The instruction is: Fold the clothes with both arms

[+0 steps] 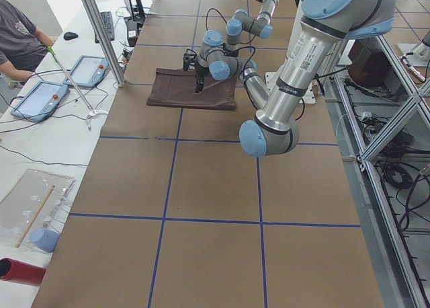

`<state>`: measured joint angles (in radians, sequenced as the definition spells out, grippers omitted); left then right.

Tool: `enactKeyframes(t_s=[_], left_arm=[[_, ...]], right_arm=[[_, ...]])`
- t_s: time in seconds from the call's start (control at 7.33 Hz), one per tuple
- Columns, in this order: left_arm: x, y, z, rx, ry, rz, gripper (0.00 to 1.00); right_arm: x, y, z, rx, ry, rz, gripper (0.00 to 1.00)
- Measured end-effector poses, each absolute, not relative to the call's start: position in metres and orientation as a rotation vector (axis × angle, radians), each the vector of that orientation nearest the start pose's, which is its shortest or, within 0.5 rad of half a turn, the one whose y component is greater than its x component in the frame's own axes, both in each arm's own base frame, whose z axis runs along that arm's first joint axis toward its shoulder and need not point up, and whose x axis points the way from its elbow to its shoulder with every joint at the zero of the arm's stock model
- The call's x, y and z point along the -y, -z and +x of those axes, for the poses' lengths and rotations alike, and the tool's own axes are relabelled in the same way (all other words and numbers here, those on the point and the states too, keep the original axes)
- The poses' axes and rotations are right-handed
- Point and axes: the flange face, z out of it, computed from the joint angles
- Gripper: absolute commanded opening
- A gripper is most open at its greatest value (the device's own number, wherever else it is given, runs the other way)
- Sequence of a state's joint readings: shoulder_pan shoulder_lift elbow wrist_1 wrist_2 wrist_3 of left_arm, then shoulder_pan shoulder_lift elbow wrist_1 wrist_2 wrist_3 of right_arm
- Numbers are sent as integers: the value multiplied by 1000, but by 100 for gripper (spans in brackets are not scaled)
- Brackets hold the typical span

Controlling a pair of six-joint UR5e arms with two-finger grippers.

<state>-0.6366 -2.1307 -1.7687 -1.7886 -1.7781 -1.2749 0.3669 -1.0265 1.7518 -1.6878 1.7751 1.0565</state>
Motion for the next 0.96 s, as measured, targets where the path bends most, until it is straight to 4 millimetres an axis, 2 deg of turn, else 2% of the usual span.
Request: enactKeyframes(t_s=[0.55,0.96], left_arm=[[475,-225,453,-955,211,267,100],[475,-224,453,-957,212,267,100]], right_arm=[[334,-288,-569,649,210,44,100],[341,-291,-564,643,202,39,100]])
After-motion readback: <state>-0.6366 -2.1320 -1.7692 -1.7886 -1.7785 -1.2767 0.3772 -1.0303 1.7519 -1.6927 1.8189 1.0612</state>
